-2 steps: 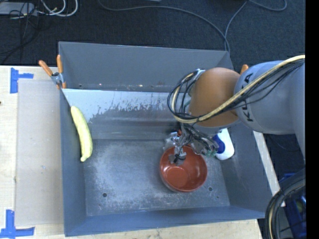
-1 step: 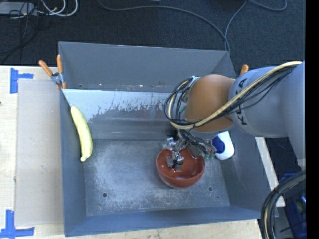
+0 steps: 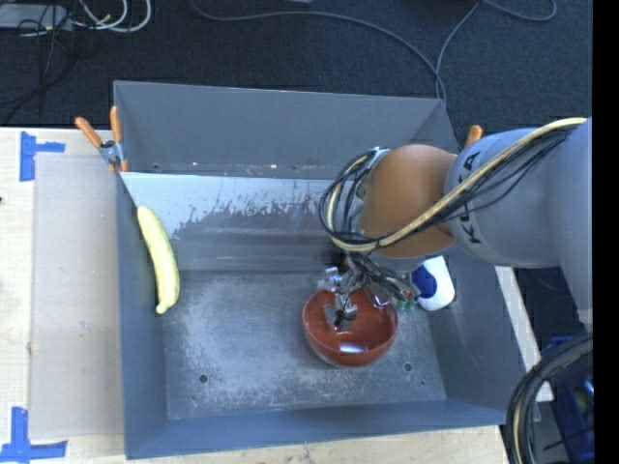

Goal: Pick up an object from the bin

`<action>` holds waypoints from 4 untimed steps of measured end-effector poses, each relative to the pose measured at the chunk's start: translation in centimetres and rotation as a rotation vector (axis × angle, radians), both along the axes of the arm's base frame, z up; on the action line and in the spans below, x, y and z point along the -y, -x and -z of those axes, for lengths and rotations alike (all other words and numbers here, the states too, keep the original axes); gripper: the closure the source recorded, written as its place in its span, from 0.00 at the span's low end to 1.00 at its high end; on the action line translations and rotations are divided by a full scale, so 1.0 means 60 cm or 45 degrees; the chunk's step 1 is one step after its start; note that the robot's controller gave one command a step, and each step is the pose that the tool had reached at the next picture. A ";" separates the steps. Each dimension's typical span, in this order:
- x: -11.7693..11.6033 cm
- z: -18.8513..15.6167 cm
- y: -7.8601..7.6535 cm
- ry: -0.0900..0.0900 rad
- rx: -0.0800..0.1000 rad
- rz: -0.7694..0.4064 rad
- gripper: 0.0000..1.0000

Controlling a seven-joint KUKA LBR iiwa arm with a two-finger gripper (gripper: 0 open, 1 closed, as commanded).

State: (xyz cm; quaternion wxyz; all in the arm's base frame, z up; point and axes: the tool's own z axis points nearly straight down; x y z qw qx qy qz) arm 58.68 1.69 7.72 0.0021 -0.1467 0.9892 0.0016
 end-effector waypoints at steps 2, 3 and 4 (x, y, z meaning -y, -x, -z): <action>-0.013 -0.112 0.003 0.001 -0.011 -0.001 1.00; -0.021 -0.139 -0.005 -0.001 0.009 0.010 1.00; -0.014 -0.107 0.001 0.000 -0.017 0.005 1.00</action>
Offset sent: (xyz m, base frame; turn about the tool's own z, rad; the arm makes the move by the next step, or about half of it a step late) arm 0.0051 0.0082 0.1604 -0.0244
